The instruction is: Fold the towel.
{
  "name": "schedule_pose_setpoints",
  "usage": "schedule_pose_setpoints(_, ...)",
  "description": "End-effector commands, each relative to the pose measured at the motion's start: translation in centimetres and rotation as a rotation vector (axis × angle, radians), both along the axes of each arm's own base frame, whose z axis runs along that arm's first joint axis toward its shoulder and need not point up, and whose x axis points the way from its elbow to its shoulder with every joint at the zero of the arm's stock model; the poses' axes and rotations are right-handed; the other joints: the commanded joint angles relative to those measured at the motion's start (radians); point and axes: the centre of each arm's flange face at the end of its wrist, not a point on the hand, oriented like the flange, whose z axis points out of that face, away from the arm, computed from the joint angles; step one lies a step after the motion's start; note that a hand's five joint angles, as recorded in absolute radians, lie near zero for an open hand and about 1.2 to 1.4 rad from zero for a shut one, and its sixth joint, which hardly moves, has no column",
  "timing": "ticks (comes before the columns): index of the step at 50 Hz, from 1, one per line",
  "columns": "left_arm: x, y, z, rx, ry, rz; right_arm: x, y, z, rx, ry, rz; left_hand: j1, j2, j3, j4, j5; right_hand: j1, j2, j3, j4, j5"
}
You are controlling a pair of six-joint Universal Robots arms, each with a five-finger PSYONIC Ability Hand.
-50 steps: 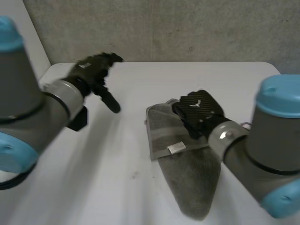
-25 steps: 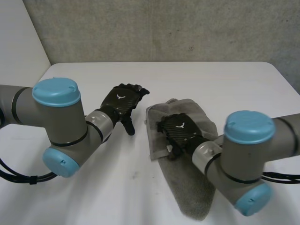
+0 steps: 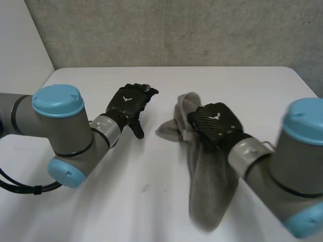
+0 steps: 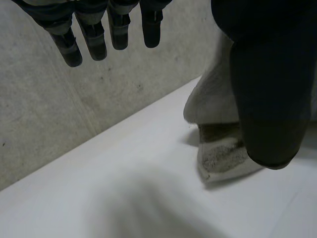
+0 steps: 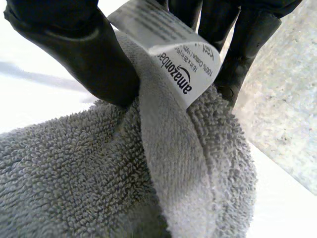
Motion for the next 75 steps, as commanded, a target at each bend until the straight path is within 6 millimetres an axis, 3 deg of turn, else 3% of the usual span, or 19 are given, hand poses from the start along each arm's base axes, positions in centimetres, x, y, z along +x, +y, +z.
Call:
schedule_pose_setpoints(1, -1.5, 0.6, 0.5, -0.04, 0.06, -0.04, -4.6, 1.9, 0.9, 0.137, 0.097, 0.045, 0.03, 0.037, 0.036, 0.036, -0.002, 0.073, 0.086, 0.081, 0.062, 0.085)
schedule_pose_setpoints(5, -2.8, 1.5, 0.4, -0.049, 0.074, -0.075, -6.9, 3.2, 1.8, 0.153, 0.138, 0.115, 0.03, 0.037, 0.036, 0.037, -0.002, 0.073, 0.086, 0.081, 0.062, 0.085)
schedule_pose_setpoints(11, -4.9, 3.1, -0.8, -0.04, 0.07, -0.14, -8.3, 5.5, 2.4, 0.181, 0.183, 0.225, 0.033, 0.04, 0.039, 0.039, 0.001, 0.073, 0.086, 0.081, 0.062, 0.085)
schedule_pose_setpoints(13, -6.7, 4.2, -1.9, -0.03, 0.065, -0.196, -8.6, 5.9, 2.6, 0.188, 0.198, 0.239, 0.033, 0.04, 0.039, 0.039, 0.001, 0.073, 0.086, 0.081, 0.062, 0.085)
schedule_pose_setpoints(22, -8.5, 5.0, -3.9, -0.006, 0.053, -0.269, -10.6, 6.1, 3.1, 0.239, 0.247, 0.244, 0.048, 0.055, 0.054, 0.054, 0.015, 0.073, 0.086, 0.081, 0.062, 0.085)
schedule_pose_setpoints(27, -9.2, 6.4, -6.4, 0.054, 0.022, -0.342, -11.7, 5.0, 3.7, 0.225, 0.208, 0.23, 0.091, 0.098, 0.097, 0.098, 0.059, 0.073, 0.086, 0.081, 0.062, 0.085)
schedule_pose_setpoints(32, -9.3, 7.0, -7.6, 0.083, 0.002, -0.368, -12.1, 4.3, 4.3, 0.215, 0.165, 0.221, 0.168, 0.175, 0.174, 0.174, 0.136, 0.073, 0.086, 0.081, 0.062, 0.085)
schedule_pose_setpoints(34, -9.1, 7.5, -8.5, 0.13, -0.029, -0.379, -12.4, 3.8, 4.4, 0.206, 0.156, 0.205, 0.294, 0.301, 0.3, 0.3, 0.261, 0.073, 0.086, 0.081, 0.062, 0.085)
schedule_pose_setpoints(38, -8.8, 7.8, -8.2, 0.162, -0.05, -0.378, -13.1, 2.8, 5.1, 0.177, 0.127, 0.181, 0.382, 0.389, 0.388, 0.388, 0.35, 0.073, 0.086, 0.081, 0.062, 0.085)
schedule_pose_setpoints(43, -8.6, 7.5, -5.8, 0.153, -0.035, -0.363, -13.2, 2.5, 5.6, 0.158, 0.101, 0.196, 0.382, 0.389, 0.388, 0.389, 0.35, 0.073, 0.086, 0.081, 0.062, 0.085)
schedule_pose_setpoints(47, -8.4, 7.5, -5.1, 0.148, -0.028, -0.355, -13.2, 2.5, 5.6, 0.162, 0.095, 0.196, 0.385, 0.392, 0.391, 0.392, 0.353, 0.073, 0.086, 0.081, 0.062, 0.085)
schedule_pose_setpoints(54, -8.1, 7.7, -5.8, 0.167, -0.043, -0.35, -13.6, 2.1, 5.7, 0.182, 0.057, 0.166, 0.459, 0.466, 0.465, 0.465, 0.426, 0.073, 0.086, 0.081, 0.062, 0.085)
schedule_pose_setpoints(59, -7.8, 8.1, -6.7, 0.194, -0.06, -0.349, -13.9, 1.6, 6.2, 0.175, 0.009, 0.158, 0.731, 0.738, 0.737, 0.738, 0.699, 0.073, 0.086, 0.081, 0.062, 0.085)
schedule_pose_setpoints(71, -7.3, 7.9, -7.5, 0.202, -0.084, -0.289, -14.9, -0.7, 7.3, 0.219, -0.111, 0.132, 0.685, 0.692, 0.691, 0.691, 0.652, 0.073, 0.086, 0.081, 0.062, 0.085)
schedule_pose_setpoints(75, -6.9, 7.4, -7.6, 0.192, -0.095, -0.226, -15.0, -0.8, 7.5, 0.211, -0.11, 0.131, 0.532, 0.539, 0.539, 0.539, 0.5, 0.073, 0.086, 0.081, 0.062, 0.085)
